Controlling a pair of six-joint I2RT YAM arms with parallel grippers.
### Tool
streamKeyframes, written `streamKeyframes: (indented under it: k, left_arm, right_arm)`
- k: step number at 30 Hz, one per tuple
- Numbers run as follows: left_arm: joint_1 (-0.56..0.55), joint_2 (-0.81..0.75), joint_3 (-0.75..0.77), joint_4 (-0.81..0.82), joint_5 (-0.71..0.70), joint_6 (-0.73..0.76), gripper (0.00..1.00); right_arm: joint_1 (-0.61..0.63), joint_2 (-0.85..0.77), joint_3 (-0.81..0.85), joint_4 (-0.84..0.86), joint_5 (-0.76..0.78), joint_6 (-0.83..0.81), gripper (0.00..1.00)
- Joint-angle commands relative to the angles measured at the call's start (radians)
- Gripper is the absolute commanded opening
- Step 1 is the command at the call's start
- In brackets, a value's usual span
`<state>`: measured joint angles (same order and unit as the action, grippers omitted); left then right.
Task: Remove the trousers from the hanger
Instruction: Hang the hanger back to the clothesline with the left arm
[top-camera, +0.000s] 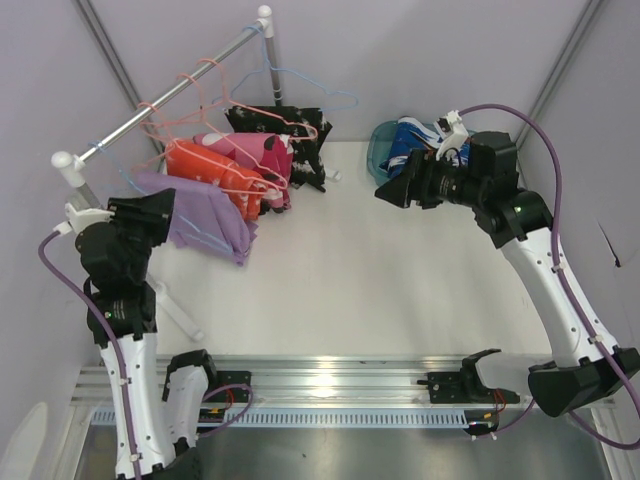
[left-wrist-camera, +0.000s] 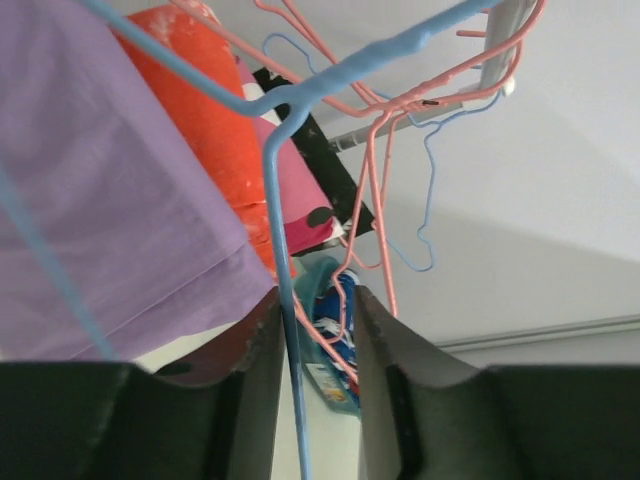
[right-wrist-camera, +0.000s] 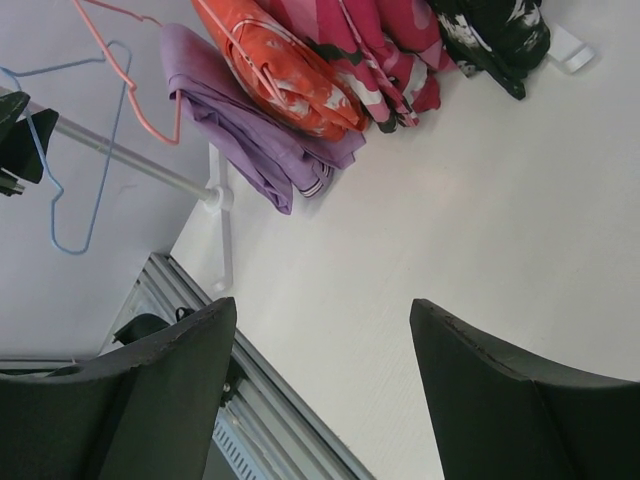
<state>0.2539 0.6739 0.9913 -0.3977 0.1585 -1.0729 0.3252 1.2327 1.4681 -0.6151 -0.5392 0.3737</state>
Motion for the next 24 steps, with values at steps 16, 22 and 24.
streamKeyframes:
  k: [16,22,24]
  left_arm:
    - [-0.016,-0.063,0.395,-0.315,-0.01,0.425,0.76]
    - [-0.022,-0.01,0.521,-0.352,0.061,0.56,0.79]
    - [-0.022,0.028,0.565,-0.345,0.101,0.59,0.79]
  right_arm:
    - [-0.002,0.054,0.078,0.112,-0.024,-0.068,0.8]
    - [0.005,0.056,0.074,0.143,-0.038,-0.067,0.8]
    - [0.02,0.051,0.069,0.15,-0.031,-0.07,0.81]
